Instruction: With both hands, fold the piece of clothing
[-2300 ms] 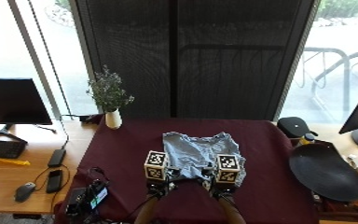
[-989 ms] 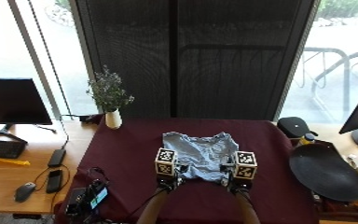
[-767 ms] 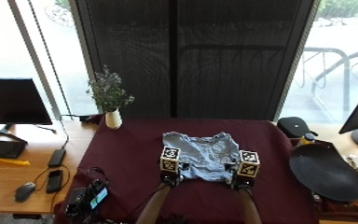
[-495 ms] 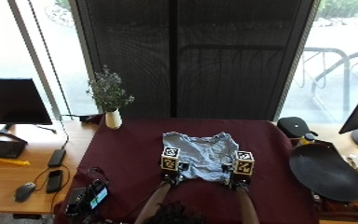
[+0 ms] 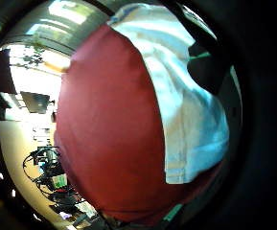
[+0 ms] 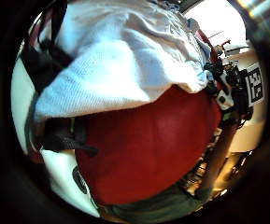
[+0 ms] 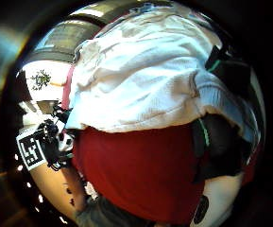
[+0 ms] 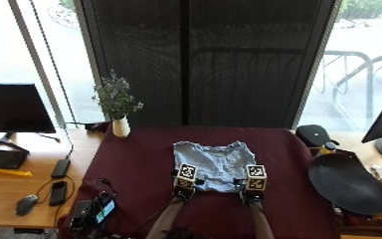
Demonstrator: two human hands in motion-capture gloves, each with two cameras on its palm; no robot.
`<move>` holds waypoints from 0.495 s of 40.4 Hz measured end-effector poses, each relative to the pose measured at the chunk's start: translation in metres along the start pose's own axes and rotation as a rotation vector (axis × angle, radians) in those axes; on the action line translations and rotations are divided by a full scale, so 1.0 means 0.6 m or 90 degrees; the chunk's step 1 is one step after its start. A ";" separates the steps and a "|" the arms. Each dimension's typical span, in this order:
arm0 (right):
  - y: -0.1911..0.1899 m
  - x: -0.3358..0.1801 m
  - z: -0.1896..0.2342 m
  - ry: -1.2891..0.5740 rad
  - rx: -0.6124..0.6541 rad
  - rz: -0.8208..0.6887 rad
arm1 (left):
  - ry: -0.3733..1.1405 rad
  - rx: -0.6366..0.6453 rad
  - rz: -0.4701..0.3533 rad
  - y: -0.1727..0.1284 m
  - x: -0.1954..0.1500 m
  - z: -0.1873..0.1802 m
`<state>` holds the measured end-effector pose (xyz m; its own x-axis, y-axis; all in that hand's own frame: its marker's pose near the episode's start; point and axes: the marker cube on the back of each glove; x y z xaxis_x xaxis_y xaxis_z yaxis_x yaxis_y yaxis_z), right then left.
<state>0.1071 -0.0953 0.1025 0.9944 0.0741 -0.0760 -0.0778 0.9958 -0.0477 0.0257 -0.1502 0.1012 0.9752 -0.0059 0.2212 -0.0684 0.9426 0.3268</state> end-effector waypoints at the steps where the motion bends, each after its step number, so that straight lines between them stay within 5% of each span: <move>1: 0.004 -0.001 -0.003 0.008 0.005 -0.006 | -0.008 0.006 0.006 0.003 -0.001 -0.003; 7: 0.037 -0.010 -0.027 0.010 0.028 -0.049 | 0.028 -0.039 0.044 0.027 -0.004 -0.010; 12: 0.035 -0.002 0.002 -0.020 -0.057 -0.084 | 0.017 -0.228 0.067 0.060 -0.032 0.030; 20: 0.073 -0.004 -0.056 -0.048 -0.158 -0.145 | 0.022 -0.392 0.126 0.107 -0.045 -0.088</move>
<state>0.0988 -0.0534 0.0671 0.9900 -0.1360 0.0373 0.1409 0.9446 -0.2964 0.0060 -0.0722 0.0676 0.9635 0.1885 0.1903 -0.1241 0.9437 -0.3066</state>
